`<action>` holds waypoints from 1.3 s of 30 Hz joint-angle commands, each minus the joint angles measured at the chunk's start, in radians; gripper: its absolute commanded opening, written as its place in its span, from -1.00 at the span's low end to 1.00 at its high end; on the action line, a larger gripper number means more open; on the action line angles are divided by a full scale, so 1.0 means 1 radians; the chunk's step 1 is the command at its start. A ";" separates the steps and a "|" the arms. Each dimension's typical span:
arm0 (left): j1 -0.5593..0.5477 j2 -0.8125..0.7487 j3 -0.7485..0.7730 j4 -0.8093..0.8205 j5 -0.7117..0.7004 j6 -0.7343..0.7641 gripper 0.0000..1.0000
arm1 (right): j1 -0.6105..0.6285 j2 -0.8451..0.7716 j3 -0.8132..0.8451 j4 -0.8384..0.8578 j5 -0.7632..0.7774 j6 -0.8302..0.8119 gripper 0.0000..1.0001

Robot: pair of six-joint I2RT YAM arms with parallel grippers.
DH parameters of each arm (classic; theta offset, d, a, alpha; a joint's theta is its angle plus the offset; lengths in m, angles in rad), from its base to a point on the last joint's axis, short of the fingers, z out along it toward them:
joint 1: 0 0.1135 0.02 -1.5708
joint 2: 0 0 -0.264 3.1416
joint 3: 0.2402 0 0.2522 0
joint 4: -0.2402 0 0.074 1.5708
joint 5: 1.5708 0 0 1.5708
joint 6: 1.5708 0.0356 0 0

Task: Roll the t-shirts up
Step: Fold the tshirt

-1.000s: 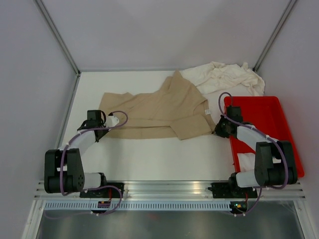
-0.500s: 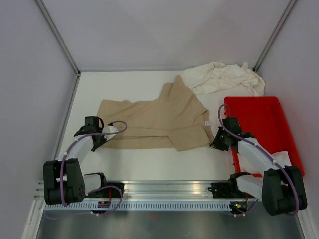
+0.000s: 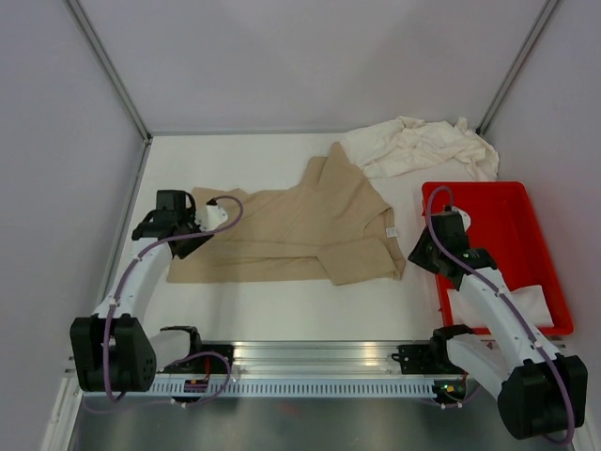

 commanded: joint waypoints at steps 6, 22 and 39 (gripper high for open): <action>-0.395 0.035 0.197 -0.109 0.121 -0.199 0.07 | 0.002 0.247 0.199 0.141 -0.193 -0.214 -0.27; -0.961 0.468 0.266 0.467 0.101 -0.119 -0.09 | -0.001 0.501 0.211 0.308 -0.296 -0.279 -0.31; -0.999 0.612 0.262 0.440 0.144 -0.024 -0.17 | -0.001 0.541 0.190 0.348 -0.329 -0.262 -0.29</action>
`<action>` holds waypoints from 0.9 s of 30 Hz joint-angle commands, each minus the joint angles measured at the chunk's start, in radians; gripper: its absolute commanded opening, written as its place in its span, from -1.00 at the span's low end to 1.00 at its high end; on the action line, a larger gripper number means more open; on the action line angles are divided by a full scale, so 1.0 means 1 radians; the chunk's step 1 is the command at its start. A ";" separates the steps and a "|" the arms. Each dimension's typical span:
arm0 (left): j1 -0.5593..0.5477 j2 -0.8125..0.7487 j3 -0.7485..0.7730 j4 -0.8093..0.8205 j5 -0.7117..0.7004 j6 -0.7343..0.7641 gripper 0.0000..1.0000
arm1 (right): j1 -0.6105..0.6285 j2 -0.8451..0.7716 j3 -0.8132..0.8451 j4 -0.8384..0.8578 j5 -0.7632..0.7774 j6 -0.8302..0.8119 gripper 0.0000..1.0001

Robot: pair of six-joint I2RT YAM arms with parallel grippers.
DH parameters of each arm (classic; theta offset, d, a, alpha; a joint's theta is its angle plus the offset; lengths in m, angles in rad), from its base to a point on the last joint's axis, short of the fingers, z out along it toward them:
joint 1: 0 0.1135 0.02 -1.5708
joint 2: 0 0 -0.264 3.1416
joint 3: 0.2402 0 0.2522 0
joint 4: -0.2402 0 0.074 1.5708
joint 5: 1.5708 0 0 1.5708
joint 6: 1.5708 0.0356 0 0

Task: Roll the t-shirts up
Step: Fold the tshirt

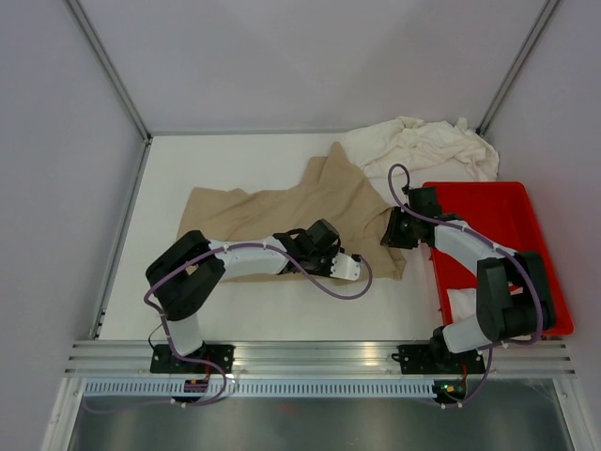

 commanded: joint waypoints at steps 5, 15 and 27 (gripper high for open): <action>-0.005 0.016 0.024 0.005 0.001 0.061 -0.21 | 0.001 0.025 0.001 0.045 -0.046 0.008 -0.31; -0.008 0.037 0.062 0.005 0.025 -0.010 -0.49 | 0.001 0.031 -0.009 0.070 -0.063 0.032 -0.89; -0.005 0.024 0.079 -0.001 -0.007 -0.012 -0.95 | -0.001 0.027 0.000 0.080 -0.066 0.041 -0.99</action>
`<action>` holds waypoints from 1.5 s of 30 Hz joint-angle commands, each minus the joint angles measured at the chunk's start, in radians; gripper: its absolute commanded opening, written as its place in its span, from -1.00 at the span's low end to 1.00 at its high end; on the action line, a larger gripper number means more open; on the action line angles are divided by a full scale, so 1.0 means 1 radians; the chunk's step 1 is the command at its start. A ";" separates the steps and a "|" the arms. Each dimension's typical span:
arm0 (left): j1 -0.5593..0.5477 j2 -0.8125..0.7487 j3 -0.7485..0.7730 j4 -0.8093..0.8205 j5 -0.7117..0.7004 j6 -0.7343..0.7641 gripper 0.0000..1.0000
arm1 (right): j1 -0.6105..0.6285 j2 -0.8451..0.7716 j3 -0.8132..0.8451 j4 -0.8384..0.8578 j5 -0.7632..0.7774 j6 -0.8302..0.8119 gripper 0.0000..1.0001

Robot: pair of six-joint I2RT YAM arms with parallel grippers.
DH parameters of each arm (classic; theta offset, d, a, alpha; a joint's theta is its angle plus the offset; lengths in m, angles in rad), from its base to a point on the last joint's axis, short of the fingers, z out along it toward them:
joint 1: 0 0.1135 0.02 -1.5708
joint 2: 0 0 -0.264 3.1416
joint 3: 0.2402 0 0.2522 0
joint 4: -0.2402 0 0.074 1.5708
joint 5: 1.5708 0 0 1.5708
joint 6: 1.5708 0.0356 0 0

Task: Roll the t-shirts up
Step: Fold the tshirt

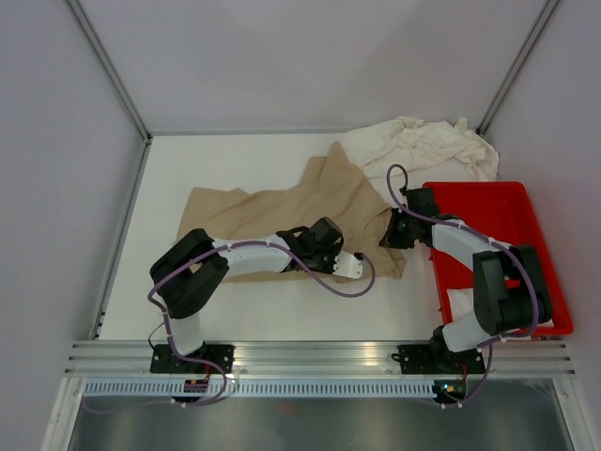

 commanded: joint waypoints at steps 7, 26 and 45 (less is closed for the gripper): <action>0.012 -0.004 0.043 0.024 -0.044 -0.034 -0.95 | -0.001 -0.031 0.030 0.034 -0.004 0.021 -0.99; 0.088 0.005 0.094 0.035 -0.023 -0.047 -0.95 | 0.001 0.003 0.078 0.033 0.040 0.041 -0.99; 0.115 -0.050 0.083 -0.083 -0.076 -0.013 -0.04 | 0.001 -0.023 0.162 -0.086 0.207 -0.014 -0.60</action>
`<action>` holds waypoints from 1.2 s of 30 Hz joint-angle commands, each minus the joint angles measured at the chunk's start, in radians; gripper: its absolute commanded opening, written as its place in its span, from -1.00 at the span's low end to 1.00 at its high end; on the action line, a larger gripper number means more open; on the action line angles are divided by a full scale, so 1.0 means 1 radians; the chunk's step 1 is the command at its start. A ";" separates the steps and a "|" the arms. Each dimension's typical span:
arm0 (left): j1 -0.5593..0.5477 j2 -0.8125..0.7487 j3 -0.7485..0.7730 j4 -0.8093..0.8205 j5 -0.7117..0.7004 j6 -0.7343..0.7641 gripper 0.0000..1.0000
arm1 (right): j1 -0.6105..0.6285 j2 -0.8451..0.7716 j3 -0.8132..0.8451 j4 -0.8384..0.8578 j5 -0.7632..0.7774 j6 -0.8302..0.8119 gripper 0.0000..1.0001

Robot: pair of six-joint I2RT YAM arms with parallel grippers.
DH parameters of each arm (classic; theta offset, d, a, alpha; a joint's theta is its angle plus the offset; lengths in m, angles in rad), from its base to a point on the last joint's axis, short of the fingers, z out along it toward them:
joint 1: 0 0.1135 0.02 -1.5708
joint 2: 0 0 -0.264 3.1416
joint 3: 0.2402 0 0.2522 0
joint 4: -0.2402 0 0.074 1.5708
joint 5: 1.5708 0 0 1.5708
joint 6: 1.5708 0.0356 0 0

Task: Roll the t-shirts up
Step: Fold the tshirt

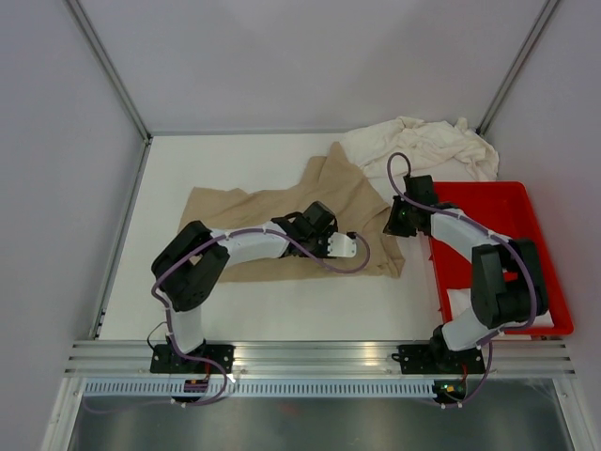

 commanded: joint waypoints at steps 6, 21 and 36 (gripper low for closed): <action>0.034 -0.207 0.074 -0.139 0.177 -0.144 -0.12 | 0.023 -0.197 -0.005 -0.046 0.074 0.008 -0.73; 0.011 0.078 0.185 -0.140 0.172 -0.333 -0.28 | 0.028 -0.095 -0.185 0.106 -0.031 0.119 -0.99; 0.011 -0.005 0.203 -0.266 0.252 -0.280 -0.11 | 0.023 -0.130 -0.060 -0.073 0.090 0.016 -0.96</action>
